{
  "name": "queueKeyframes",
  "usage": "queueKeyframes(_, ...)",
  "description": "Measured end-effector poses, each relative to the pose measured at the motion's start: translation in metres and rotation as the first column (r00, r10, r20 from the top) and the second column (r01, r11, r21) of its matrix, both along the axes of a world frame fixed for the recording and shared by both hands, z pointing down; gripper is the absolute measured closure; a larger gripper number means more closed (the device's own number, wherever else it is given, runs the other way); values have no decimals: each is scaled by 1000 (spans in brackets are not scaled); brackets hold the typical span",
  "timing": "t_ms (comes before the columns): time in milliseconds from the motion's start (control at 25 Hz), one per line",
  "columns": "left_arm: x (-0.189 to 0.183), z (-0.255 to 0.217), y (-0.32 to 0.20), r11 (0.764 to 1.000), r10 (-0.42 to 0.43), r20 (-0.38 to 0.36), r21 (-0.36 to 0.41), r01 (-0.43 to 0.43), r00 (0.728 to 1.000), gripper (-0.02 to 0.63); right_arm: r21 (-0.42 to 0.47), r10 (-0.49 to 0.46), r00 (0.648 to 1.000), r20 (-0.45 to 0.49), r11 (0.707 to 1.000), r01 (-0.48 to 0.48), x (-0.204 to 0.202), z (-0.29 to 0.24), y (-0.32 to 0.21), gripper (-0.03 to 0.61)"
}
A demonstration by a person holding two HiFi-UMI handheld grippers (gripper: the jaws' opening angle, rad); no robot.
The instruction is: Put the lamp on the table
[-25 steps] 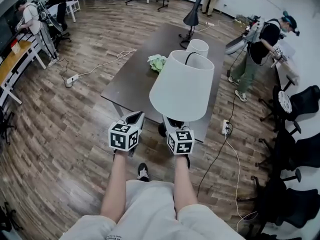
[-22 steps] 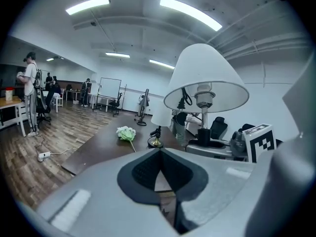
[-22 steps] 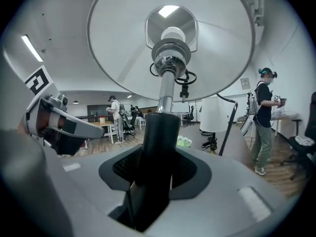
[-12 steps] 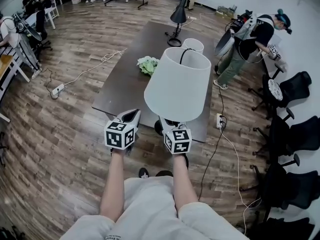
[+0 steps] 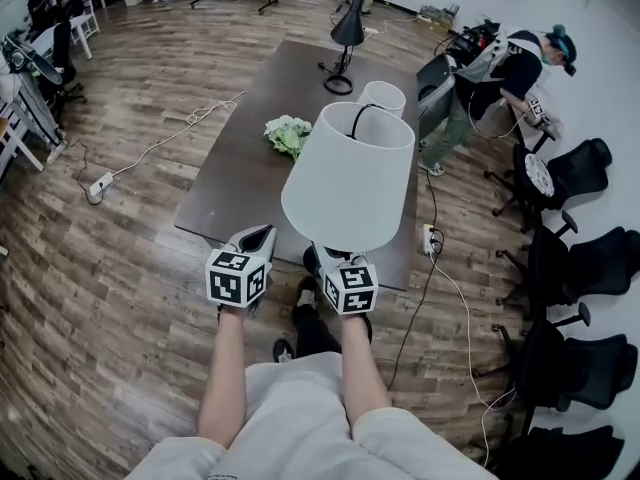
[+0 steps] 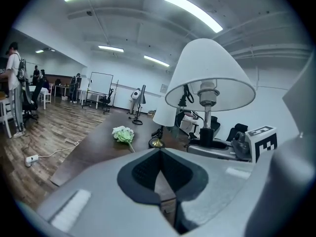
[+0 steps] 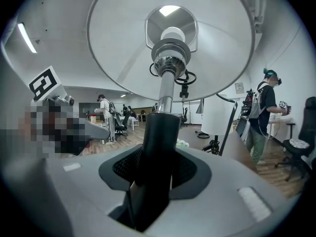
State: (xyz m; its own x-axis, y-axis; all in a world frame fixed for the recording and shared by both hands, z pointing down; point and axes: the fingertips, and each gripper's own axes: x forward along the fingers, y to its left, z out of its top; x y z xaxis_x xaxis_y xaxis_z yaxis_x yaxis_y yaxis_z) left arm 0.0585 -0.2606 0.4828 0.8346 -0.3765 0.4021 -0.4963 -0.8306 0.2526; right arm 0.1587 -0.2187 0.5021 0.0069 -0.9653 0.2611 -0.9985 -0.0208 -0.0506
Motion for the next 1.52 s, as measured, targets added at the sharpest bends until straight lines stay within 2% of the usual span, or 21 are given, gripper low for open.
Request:
queueKeyframes(400, -16, 14, -38, 998, -62, 30, -10, 63, 998, 612, 10, -27, 1000, 9, 1000, 27, 1, 10, -51, 397)
queueKeyframes(840, -14, 8, -93, 992, -130, 53, 7, 129, 990, 612, 38, -125, 992, 19, 991, 125, -5, 5, -125, 397)
queueKeyframes(1200, 1, 26, -125, 988, -153, 89, -8, 154, 984, 612, -7, -168, 986, 23, 986, 168, 6, 36, -167, 397)
queueKeyframes(1520, 7, 66, -140, 982, -172, 100, -62, 179, 980, 612, 20, -189, 982, 15, 982, 189, 18, 78, -207, 397)
